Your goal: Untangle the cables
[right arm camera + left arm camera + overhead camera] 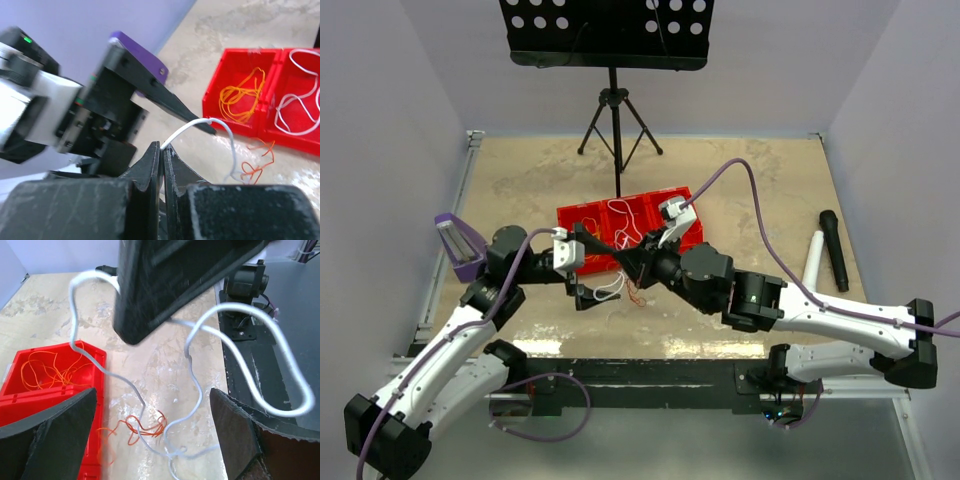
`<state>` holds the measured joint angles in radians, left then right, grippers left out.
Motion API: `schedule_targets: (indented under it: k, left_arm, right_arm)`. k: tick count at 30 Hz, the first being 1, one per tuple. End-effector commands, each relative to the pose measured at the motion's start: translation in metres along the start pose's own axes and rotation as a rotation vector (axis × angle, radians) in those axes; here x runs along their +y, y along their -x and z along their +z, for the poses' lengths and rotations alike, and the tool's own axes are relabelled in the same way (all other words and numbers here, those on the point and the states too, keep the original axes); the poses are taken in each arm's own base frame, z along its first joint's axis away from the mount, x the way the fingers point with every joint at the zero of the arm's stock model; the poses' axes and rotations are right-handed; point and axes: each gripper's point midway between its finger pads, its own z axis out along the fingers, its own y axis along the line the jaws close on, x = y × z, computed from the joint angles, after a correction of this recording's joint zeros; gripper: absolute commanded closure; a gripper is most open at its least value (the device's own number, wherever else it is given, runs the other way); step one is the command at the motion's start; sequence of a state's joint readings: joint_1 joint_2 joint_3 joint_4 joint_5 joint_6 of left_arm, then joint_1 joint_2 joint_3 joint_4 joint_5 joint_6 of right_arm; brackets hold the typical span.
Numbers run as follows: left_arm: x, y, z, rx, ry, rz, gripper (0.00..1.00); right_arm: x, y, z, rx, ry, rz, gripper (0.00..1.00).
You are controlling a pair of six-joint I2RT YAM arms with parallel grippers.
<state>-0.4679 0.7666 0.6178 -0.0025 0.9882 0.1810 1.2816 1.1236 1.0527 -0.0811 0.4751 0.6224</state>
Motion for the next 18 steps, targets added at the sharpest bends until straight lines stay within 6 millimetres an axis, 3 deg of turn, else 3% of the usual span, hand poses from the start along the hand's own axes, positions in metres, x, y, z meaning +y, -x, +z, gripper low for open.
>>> schedule_targets:
  k: [1, 8, 18]
  left_arm:
    - [-0.010, 0.009, 0.005, -0.071, -0.057, -0.037, 0.00]
    - [-0.006, 0.026, 0.008, -0.163, -0.026, -0.124, 0.00]
    - [0.030, 0.056, 0.006, -0.331, 0.175, -0.180, 0.00]
  right_arm:
    - [0.036, 0.057, -0.014, -0.124, 0.117, 0.042, 0.99]
    - [0.070, 0.085, -0.020, -0.179, 0.247, 0.058, 0.99]
    - [0.111, 0.104, -0.020, -0.210, 0.395, 0.062, 1.00]
